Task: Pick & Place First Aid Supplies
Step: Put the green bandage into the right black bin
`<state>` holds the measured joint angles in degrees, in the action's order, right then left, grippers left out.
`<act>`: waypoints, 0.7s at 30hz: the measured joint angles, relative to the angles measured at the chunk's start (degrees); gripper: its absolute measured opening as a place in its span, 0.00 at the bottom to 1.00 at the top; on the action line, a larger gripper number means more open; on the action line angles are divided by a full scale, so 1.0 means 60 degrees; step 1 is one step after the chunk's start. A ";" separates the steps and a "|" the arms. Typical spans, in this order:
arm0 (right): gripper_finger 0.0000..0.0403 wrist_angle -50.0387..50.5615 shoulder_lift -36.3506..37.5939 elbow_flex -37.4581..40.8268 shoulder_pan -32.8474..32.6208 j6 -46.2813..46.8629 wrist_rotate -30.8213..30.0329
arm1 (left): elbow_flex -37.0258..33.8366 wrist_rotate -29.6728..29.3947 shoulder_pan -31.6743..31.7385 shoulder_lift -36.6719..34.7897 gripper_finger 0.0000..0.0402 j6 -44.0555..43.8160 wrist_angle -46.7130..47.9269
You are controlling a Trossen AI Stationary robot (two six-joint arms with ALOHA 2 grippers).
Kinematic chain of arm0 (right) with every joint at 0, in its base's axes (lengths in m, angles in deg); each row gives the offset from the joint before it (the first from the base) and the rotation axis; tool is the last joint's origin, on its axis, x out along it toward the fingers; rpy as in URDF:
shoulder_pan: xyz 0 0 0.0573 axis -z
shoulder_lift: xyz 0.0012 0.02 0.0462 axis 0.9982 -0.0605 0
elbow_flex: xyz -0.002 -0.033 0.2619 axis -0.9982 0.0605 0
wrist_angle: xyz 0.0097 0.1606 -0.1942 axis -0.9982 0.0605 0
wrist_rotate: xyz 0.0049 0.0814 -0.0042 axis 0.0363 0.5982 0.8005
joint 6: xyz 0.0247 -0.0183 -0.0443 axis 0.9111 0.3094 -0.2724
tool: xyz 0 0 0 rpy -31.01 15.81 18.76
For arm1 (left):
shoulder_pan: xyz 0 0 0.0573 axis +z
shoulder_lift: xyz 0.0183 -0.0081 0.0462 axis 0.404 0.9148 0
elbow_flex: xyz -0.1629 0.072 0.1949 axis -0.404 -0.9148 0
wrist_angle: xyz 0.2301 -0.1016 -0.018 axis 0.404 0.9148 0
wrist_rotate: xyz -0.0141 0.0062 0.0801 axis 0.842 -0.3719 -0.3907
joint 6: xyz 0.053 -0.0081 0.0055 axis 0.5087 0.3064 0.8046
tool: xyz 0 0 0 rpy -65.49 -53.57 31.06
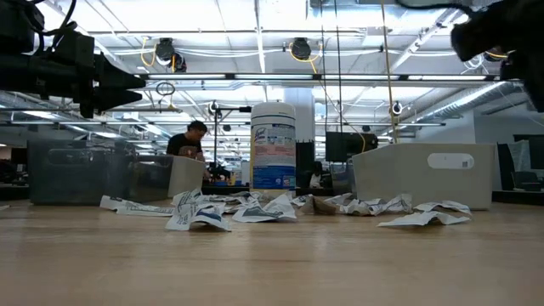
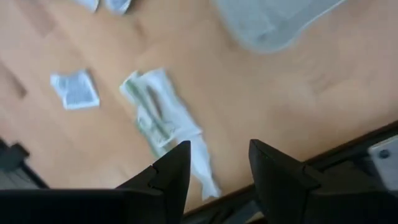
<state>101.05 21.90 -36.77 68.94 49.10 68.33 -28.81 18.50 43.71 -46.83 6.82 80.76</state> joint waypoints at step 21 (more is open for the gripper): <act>0.38 -0.1660 -0.0051 0.0188 -0.4624 0.3617 0.0310 | 0.0000 0.0000 0.0002 0.0000 0.59 -0.0001 0.0000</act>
<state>91.09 21.59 -35.64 41.19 70.80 70.18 -28.81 18.50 43.72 -46.83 6.81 80.76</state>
